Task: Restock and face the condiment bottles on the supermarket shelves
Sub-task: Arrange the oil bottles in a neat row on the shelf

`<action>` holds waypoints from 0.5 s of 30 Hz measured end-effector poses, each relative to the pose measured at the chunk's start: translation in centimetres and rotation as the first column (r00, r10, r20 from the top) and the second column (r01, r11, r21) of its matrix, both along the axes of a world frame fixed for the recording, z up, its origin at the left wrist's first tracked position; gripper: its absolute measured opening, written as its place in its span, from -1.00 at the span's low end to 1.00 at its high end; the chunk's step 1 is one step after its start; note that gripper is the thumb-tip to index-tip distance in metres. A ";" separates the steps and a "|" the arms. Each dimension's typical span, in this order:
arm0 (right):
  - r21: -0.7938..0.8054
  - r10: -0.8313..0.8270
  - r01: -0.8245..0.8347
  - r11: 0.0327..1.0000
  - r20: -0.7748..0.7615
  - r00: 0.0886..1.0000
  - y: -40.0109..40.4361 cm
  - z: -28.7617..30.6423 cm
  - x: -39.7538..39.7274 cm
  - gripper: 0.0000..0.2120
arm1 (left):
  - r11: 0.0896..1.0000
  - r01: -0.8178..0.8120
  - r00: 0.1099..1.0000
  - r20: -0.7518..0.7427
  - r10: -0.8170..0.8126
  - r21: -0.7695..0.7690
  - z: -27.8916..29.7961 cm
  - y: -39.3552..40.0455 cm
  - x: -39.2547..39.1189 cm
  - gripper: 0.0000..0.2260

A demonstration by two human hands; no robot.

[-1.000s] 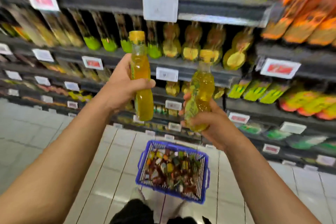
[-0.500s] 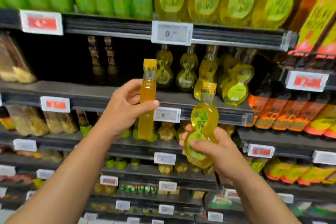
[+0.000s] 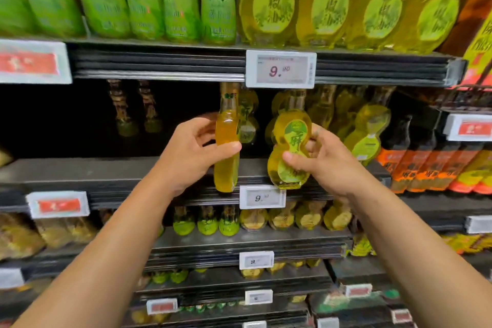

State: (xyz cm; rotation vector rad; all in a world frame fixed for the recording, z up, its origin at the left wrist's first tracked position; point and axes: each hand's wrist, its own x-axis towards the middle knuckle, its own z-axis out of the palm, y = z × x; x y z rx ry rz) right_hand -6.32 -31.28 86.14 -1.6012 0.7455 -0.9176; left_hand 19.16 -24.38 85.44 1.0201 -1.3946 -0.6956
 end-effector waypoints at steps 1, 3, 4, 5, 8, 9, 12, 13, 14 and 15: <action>0.005 0.003 -0.003 1.000 -0.019 1.000 -0.4 -0.1 0.4 -0.58 | 1.000 0.003 1.000 0.000 -0.003 -0.003 -0.1 -0.2 0.1 -0.74; 0.009 -0.016 0.017 1.000 -0.075 0.997 -0.8 -0.3 1.2 -0.57 | 1.000 0.005 1.000 0.017 -0.005 0.004 -0.1 -0.7 0.2 -0.73; 0.007 -0.037 0.038 0.999 -0.098 0.994 -1.1 -0.4 1.6 -0.60 | 1.000 -0.001 1.000 0.029 0.000 0.009 -0.2 -0.9 0.2 -0.72; 0.002 -0.061 0.062 0.998 -0.115 0.992 -1.3 -0.5 2.1 -0.64 | 1.000 -0.008 0.999 0.040 0.008 0.012 -0.2 -1.1 0.3 -0.68; -0.020 -0.129 0.127 0.992 -0.168 0.977 -1.5 -0.7 3.5 -0.65 | 0.998 -0.063 0.995 0.079 0.061 0.018 -0.3 -1.7 0.7 -0.52; -0.036 -0.155 0.150 0.988 -0.190 0.970 -1.6 -0.8 3.9 -0.63 | 0.997 -0.081 0.994 0.082 0.079 0.018 -0.4 -1.8 0.9 -0.50; -0.083 -0.185 0.169 0.982 -0.255 0.949 -1.8 -0.9 5.1 -0.61 | 0.992 -0.126 0.988 0.091 0.123 0.023 -0.6 -2.1 1.4 -0.52; -0.082 -0.176 0.160 0.984 -0.257 0.950 -2.0 -0.9 5.4 -0.62 | 0.990 -0.135 0.986 0.102 0.132 0.031 -0.7 -2.2 1.6 -0.54; -0.073 -0.168 0.154 0.985 -0.251 0.953 -2.0 -0.9 5.7 -0.64 | 0.989 -0.145 0.983 0.115 0.140 0.038 -0.8 -2.3 1.8 -0.55; -0.060 -0.162 0.152 0.987 -0.241 0.957 -2.0 -0.9 5.9 -0.65 | 0.987 -0.153 0.981 0.122 0.147 0.041 -0.9 -2.3 1.9 -0.55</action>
